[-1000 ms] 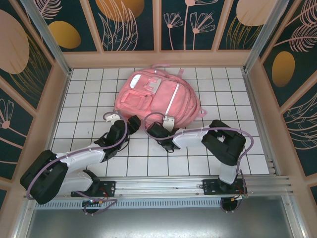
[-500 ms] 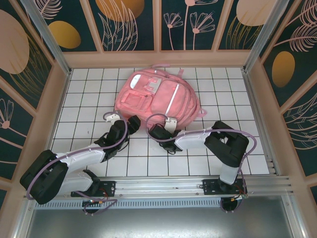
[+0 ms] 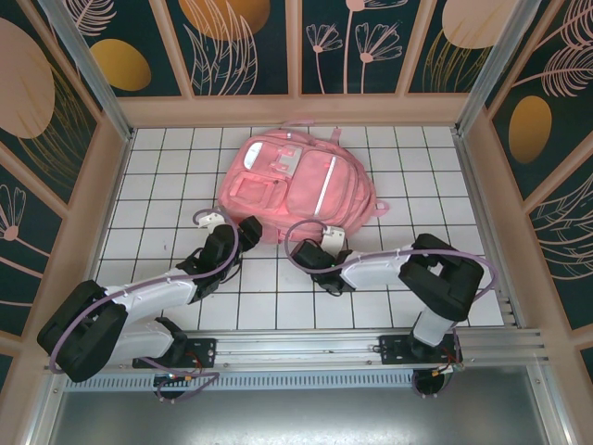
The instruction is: Pack the student bag
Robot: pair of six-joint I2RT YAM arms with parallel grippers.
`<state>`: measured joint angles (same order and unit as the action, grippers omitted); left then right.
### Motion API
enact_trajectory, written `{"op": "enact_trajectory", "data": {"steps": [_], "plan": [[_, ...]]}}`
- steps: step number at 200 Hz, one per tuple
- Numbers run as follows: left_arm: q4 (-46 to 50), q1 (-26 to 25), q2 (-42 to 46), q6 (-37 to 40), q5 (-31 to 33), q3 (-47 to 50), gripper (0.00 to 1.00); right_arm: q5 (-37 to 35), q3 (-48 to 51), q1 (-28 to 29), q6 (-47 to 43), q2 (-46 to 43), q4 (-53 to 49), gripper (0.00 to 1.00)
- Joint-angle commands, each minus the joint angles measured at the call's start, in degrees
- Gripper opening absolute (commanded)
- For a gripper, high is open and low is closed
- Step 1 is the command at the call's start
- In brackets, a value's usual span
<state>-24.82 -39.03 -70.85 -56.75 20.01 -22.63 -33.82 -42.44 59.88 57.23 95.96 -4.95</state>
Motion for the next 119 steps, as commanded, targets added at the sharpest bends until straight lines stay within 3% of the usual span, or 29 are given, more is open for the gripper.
{"op": "enact_trajectory", "data": {"steps": [1, 48, 85, 119], "plan": [[0.29, -0.07, 0.59, 1.1, -0.29, 0.64, 0.7, -1.55, 0.41, -0.11, -1.36, -1.6, -0.6, 0.13], [-0.82, -0.07, -0.26, -0.1, -5.82, 1.48, 0.74, -2.3, 2.17, -0.81, -4.19, -4.02, 0.61, 0.0], [-8.0, -0.84, -2.3, -4.51, -14.04, 3.42, 0.75, -1.08, 2.87, -0.93, -10.46, -5.41, 3.99, 0.0], [-10.38, -3.44, -6.7, -7.76, -16.69, 0.85, 0.76, 0.16, 4.79, -1.41, -13.93, -7.62, 7.28, 0.0]]}}
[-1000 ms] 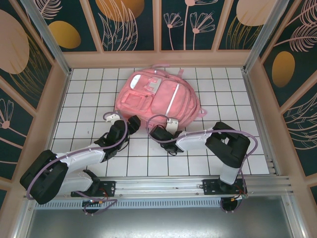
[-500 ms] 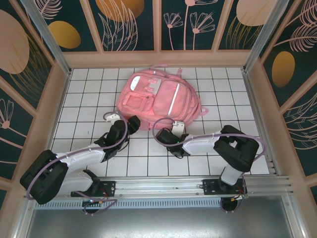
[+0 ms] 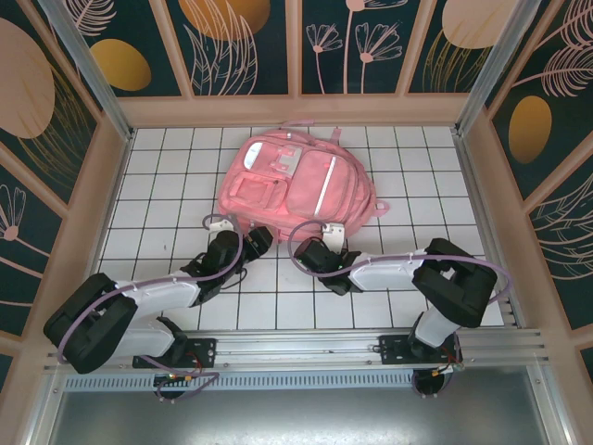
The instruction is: Pack the student bag
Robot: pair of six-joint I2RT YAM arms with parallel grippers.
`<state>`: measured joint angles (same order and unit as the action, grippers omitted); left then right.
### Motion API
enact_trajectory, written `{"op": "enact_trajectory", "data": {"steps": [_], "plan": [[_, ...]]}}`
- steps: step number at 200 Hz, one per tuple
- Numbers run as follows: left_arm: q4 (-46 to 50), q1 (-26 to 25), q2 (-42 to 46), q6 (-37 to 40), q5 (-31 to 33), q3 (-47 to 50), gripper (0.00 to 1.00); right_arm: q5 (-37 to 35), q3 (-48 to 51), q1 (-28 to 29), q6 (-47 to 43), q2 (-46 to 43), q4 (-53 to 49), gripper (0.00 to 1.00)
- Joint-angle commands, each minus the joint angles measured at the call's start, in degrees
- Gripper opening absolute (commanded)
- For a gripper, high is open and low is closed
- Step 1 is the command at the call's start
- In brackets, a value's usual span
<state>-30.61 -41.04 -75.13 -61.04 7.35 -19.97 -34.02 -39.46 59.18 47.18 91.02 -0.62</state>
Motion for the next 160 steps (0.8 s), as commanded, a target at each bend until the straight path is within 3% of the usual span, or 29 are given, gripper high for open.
{"op": "enact_trajectory", "data": {"steps": [1, 23, 63, 103, 160], "plan": [[-4.7, -1.51, -2.49, -3.65, -4.02, -1.82, 0.76, 0.36, 1.87, -0.72, -3.91, -2.77, 2.93, 0.0], [-6.25, -3.63, -4.77, -5.66, -2.79, -2.55, 0.76, 0.88, 2.82, -0.73, -5.05, -4.0, 2.99, 0.0], [-6.33, -4.3, -8.29, -7.17, -1.82, -4.24, 0.76, 2.07, 2.48, -0.55, -4.57, -1.45, 2.44, 0.18], [-4.74, -4.23, -8.9, -6.95, -1.17, -5.93, 0.77, 0.15, -0.35, -0.55, -2.87, 2.95, 1.4, 0.26], [-4.77, -4.28, -9.79, -6.92, -1.03, -6.14, 0.77, -0.52, -3.18, -0.55, -2.92, 6.78, 2.26, 0.26]]}}
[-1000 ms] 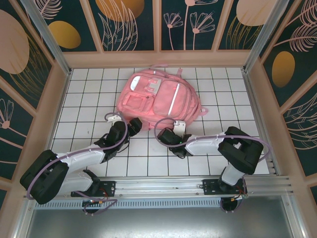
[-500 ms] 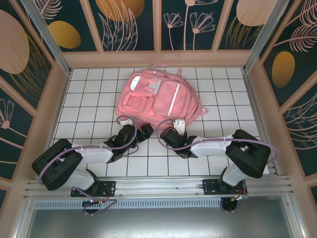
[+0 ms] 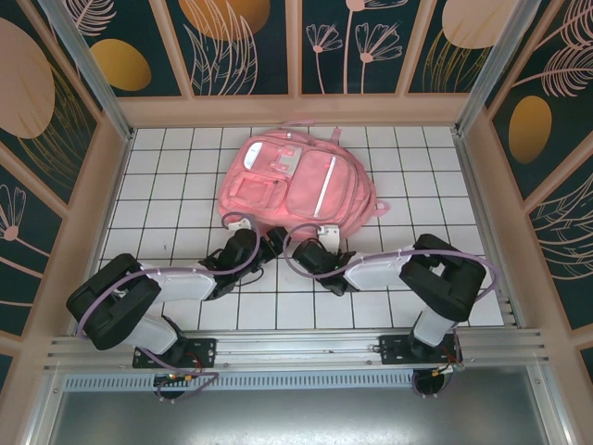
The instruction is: Pack the student bag
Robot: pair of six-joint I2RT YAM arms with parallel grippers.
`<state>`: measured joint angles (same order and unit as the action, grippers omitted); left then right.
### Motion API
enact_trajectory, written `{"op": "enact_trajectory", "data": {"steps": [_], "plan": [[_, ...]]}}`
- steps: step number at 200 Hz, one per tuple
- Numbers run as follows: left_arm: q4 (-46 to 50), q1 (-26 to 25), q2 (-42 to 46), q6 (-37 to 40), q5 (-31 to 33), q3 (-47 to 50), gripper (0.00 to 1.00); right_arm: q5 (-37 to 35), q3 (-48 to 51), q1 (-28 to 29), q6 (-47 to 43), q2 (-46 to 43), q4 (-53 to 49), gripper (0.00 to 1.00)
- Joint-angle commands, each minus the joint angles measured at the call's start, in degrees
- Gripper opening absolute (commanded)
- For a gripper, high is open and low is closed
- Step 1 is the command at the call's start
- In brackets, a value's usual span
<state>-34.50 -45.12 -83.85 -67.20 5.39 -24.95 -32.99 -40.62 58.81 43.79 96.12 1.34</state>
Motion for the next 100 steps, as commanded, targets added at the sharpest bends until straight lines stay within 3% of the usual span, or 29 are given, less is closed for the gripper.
{"op": "enact_trajectory", "data": {"steps": [1, 60, 91, 100], "plan": [[-0.9, -0.17, -1.06, -0.75, 0.9, -1.15, 0.77, -1.59, -2.1, -0.14, 0.49, 1.74, 0.31, 0.26], [-1.45, -0.19, -2.93, -1.35, 0.33, -1.67, 0.78, -4.12, -4.89, -1.56, 1.19, 5.29, -0.59, 0.31], [-1.37, -0.14, -4.24, -1.52, 0.08, -2.45, 0.78, -4.0, -4.13, -1.52, 0.74, 4.23, 0.42, 0.0], [-1.42, -0.18, -4.77, -1.55, 0.2, -2.79, 0.78, -4.01, -3.71, -1.41, 0.79, 3.61, 0.42, 0.0]]}}
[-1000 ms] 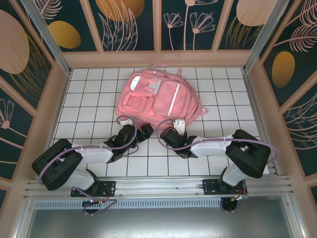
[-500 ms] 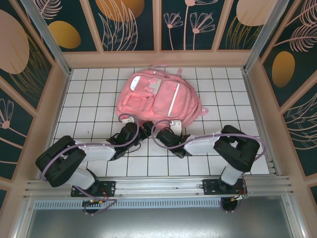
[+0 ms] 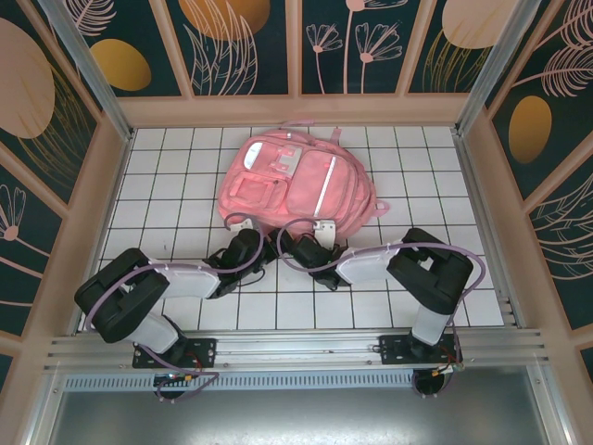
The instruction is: Pack the student bag
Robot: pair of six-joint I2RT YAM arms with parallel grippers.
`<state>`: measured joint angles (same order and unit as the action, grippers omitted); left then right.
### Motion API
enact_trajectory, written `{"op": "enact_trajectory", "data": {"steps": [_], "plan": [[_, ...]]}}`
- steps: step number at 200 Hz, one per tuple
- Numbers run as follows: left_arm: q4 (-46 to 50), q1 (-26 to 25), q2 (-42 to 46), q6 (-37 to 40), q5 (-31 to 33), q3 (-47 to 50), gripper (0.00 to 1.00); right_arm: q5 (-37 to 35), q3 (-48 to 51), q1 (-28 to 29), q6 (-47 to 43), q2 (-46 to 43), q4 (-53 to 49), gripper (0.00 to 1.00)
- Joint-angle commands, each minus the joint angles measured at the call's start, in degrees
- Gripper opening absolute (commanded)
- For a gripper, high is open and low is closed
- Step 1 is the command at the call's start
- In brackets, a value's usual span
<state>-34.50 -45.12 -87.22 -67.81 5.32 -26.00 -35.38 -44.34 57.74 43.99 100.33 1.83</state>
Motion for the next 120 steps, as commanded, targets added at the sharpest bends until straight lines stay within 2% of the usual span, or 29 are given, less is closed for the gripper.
{"op": "enact_trajectory", "data": {"steps": [1, 52, 70, 107, 120], "plan": [[-1.44, -0.16, -1.52, -0.93, 0.29, -1.8, 0.78, -1.63, 0.02, -0.3, 0.59, -0.68, -0.07, 0.0], [-1.75, -0.15, -7.7, -1.84, 0.78, -5.29, 0.77, 1.31, 2.53, 1.12, -1.33, -4.71, 2.26, 0.0], [-1.98, -0.16, -10.09, -2.41, 1.32, -6.61, 0.72, 3.56, 3.28, 1.22, -1.78, -5.97, 3.18, 0.0], [2.16, -0.22, -10.54, -3.19, 6.8, -7.68, 0.3, 5.26, 4.27, 1.81, -1.97, -8.01, 3.75, 0.0], [6.07, -0.07, -9.55, -2.91, 9.53, -8.23, 0.1, 5.62, 5.27, 1.83, -1.98, -9.0, 4.25, 0.0]]}}
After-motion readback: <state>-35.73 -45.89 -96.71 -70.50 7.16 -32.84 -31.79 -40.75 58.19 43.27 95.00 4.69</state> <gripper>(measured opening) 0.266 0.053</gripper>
